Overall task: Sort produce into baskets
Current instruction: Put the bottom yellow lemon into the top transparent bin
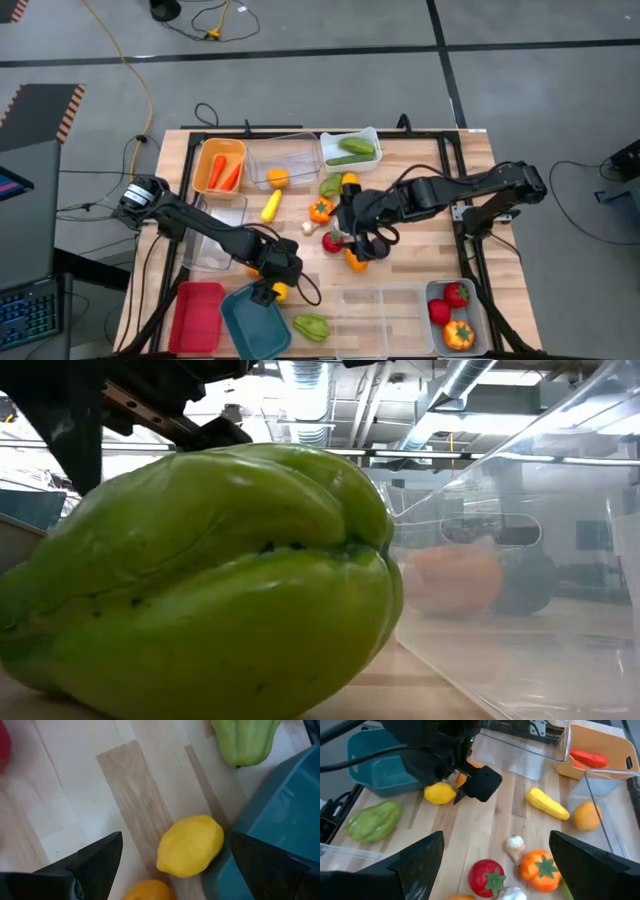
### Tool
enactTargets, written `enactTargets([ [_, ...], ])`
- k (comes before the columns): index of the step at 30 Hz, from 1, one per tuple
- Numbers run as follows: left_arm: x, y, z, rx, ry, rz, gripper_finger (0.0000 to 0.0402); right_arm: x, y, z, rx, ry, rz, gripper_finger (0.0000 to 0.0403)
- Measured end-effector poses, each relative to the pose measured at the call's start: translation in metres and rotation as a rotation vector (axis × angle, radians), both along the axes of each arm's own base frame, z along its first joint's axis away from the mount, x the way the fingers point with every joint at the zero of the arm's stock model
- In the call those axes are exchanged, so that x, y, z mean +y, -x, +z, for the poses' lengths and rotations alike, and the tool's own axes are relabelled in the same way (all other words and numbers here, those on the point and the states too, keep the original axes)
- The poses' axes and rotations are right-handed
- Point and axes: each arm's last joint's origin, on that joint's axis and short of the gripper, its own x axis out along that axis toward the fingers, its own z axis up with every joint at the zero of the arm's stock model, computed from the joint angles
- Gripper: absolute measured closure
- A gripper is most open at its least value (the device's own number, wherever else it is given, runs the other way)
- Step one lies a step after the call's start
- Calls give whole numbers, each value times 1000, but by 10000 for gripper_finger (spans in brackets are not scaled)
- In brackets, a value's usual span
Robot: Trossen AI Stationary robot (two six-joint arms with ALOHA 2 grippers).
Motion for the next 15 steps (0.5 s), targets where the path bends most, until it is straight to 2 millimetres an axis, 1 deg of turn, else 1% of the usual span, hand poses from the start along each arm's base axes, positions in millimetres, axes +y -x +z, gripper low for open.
enactTargets([
  [6,-1,0,0,3,18,19,46,3,1,0,2,-1,9,16],
  [9,-2,-3,2,-24,31,18,49,3,1,0,3,-1,8,16],
  [15,-5,-10,18,-73,37,-7,71,3,1,0,4,0,8,16],
])
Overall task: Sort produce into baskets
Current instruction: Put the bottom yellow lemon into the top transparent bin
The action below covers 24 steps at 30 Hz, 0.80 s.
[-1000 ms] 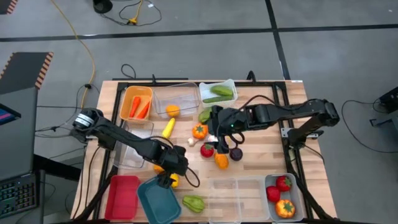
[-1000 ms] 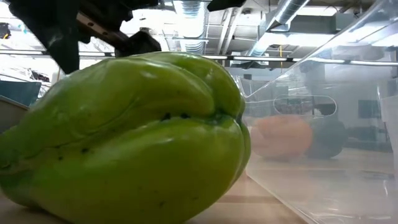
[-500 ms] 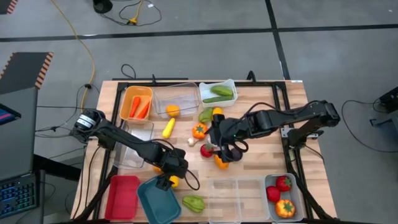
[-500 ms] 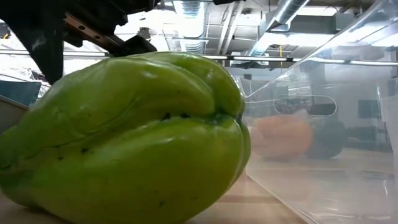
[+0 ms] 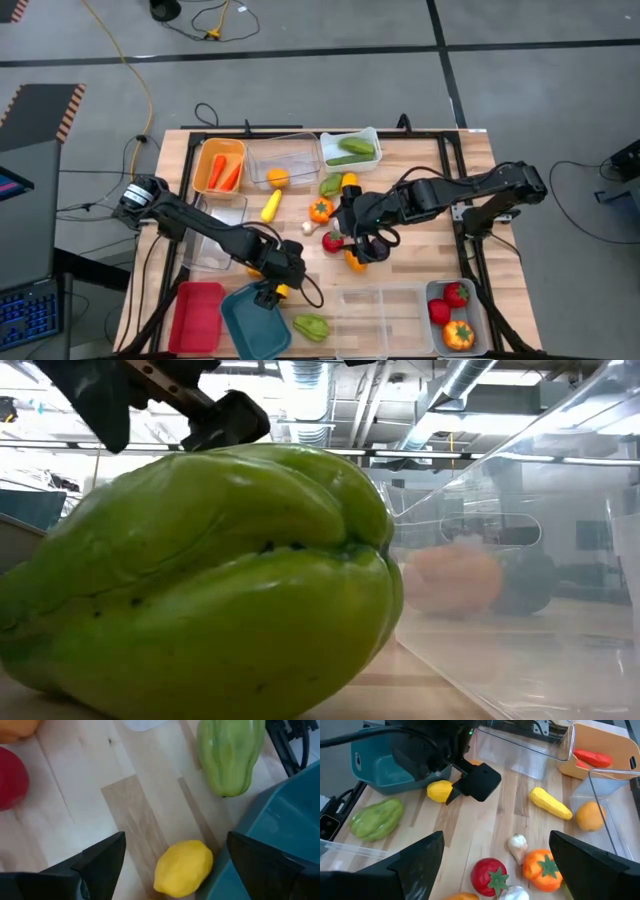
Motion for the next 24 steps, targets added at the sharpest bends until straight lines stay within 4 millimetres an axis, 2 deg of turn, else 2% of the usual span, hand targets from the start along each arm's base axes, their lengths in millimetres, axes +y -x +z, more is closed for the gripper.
enactTargets([
  [6,-1,-2,5,-7,4,22,90,-1,6,0,31,15,6,16],
  [14,-5,-5,2,1,20,43,93,-6,25,16,12,5,0,16],
  [19,-15,-10,-12,92,15,22,93,-7,31,22,-1,-4,-9,16],
  [24,-17,-18,-14,192,-55,12,93,-6,32,22,1,-18,-18,16],
])
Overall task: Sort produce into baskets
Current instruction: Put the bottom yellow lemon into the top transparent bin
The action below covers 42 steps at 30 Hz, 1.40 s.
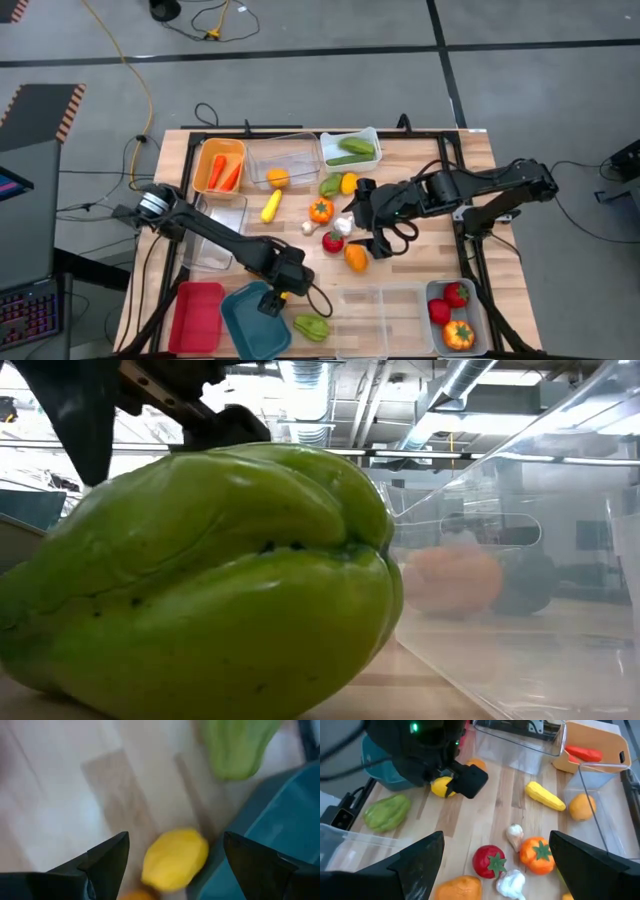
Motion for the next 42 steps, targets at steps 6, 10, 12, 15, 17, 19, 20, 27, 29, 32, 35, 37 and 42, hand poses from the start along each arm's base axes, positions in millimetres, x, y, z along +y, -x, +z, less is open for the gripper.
enactTargets([
  [6,0,-2,-5,68,-62,-54,93,2,1,-1,12,1,11,16],
  [10,2,2,-8,97,-80,-58,93,3,2,-2,22,4,13,16],
  [12,2,2,-8,102,-85,-58,93,3,3,-2,31,7,15,16],
  [15,2,2,-8,90,-108,-54,93,3,3,-2,31,8,14,16],
  [17,3,1,-8,83,-122,-56,93,3,3,-2,31,8,15,16],
  [19,3,1,-8,83,-124,-62,93,3,3,-2,31,7,15,16],
  [20,2,2,-8,83,-124,-63,93,3,3,-2,31,7,15,16],
  [27,-6,5,-8,80,-125,-93,93,3,3,-2,31,7,15,16],
  [29,-8,6,-10,77,-135,-109,93,3,3,-2,31,7,16,16],
  [32,-9,5,-15,80,-155,-118,93,3,3,-2,30,7,16,16],
  [35,-10,3,-20,91,-166,-116,93,3,3,-2,30,6,15,16],
  [37,-10,3,-22,97,-172,-120,93,3,3,-2,32,6,15,16],
  [42,-11,1,-28,109,-179,-138,93,3,3,-2,31,6,16,16],
])
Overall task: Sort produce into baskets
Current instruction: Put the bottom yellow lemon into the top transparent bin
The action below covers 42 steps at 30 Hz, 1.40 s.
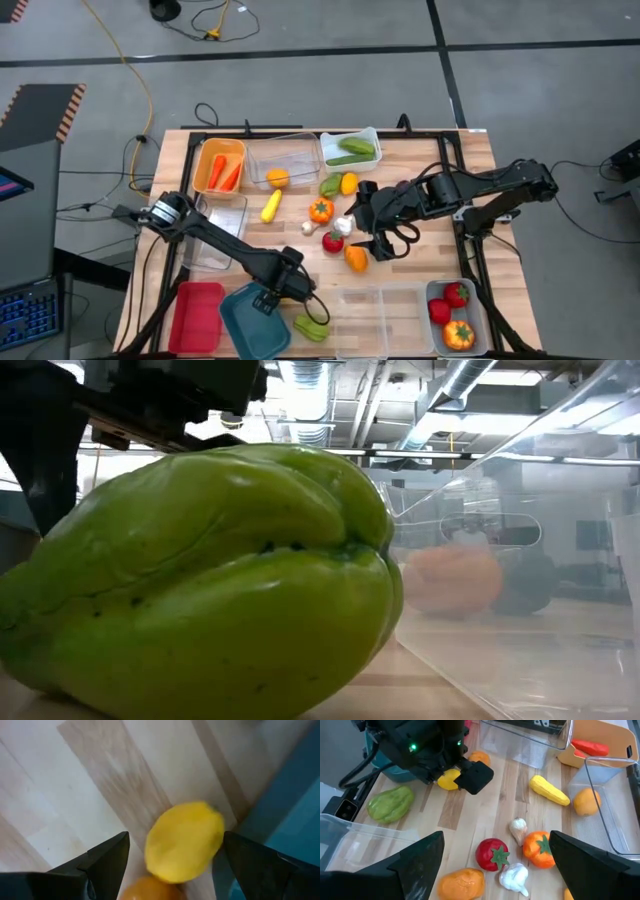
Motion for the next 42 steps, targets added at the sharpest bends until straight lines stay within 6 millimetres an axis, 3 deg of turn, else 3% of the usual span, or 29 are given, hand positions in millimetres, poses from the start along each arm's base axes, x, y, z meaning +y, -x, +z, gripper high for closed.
enactTargets([
  [5,1,-2,-9,20,-21,-10,93,0,0,0,-1,0,0,16],
  [19,15,-8,-9,16,-30,49,95,0,1,1,-2,0,0,16],
  [36,17,-10,-12,-3,-17,99,223,-28,39,20,20,59,-119,16],
  [42,22,-17,-3,6,35,167,227,-48,47,2,40,61,-196,16],
])
